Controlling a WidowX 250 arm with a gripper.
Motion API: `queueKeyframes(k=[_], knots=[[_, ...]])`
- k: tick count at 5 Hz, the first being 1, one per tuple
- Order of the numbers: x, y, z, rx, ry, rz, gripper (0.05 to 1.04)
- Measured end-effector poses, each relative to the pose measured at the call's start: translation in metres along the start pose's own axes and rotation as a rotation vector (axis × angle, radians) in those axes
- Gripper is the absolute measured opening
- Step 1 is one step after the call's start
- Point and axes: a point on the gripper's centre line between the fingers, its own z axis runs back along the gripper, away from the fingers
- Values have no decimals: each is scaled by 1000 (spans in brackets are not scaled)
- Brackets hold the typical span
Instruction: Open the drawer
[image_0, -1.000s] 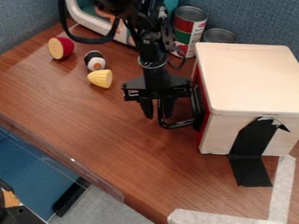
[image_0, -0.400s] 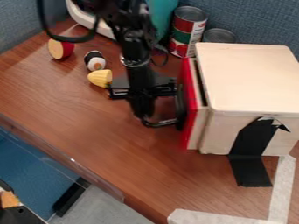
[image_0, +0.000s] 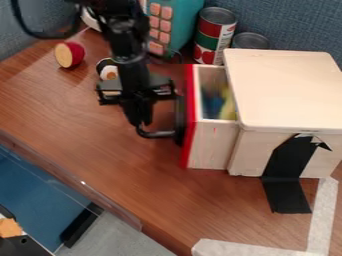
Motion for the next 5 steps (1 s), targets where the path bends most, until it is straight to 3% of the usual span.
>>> queueKeyframes(k=[5], knots=[[-6,39,15,-5,44,67,136]])
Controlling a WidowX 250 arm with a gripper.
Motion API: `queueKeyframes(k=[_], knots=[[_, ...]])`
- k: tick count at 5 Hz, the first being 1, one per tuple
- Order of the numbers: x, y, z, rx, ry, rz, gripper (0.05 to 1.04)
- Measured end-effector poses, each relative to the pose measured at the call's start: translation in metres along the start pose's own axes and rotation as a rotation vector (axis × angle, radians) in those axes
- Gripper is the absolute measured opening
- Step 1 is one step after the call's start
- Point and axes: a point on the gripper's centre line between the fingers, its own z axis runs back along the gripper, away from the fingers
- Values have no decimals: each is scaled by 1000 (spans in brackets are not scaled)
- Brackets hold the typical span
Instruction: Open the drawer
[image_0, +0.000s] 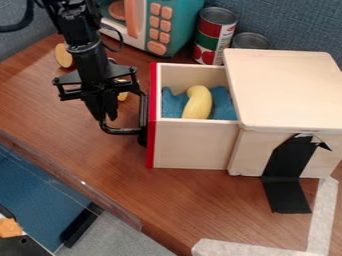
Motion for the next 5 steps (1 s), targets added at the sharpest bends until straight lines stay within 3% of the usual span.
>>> queueKeyframes(k=[2,3,4,5], knots=[[-8,1,0,-10,-1,-1,176],[-11,1,1,-5,23,-57,418],[-1,-12,30,-38,-5,-188,717],[4,-16,67,-74,-4,-240,972]])
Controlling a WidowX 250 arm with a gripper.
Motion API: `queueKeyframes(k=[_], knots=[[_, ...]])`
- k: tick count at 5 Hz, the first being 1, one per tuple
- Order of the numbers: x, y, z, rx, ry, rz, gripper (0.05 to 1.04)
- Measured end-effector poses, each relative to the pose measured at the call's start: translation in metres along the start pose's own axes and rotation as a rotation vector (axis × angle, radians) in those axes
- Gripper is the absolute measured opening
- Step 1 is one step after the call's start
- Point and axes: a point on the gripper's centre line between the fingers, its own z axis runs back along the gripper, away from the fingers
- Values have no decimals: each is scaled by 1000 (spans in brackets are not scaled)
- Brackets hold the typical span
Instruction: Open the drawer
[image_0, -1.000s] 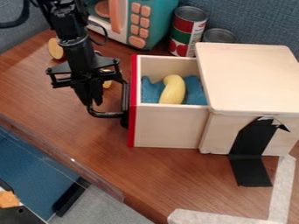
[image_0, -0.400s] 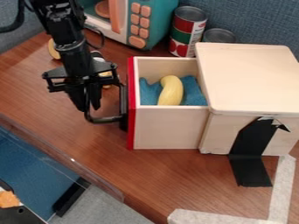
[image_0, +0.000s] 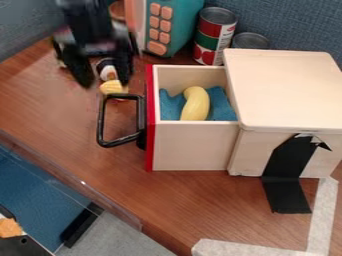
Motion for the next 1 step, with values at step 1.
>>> queueKeyframes(k=[1], knots=[[-1,1,35,-42,11,-73,1001]])
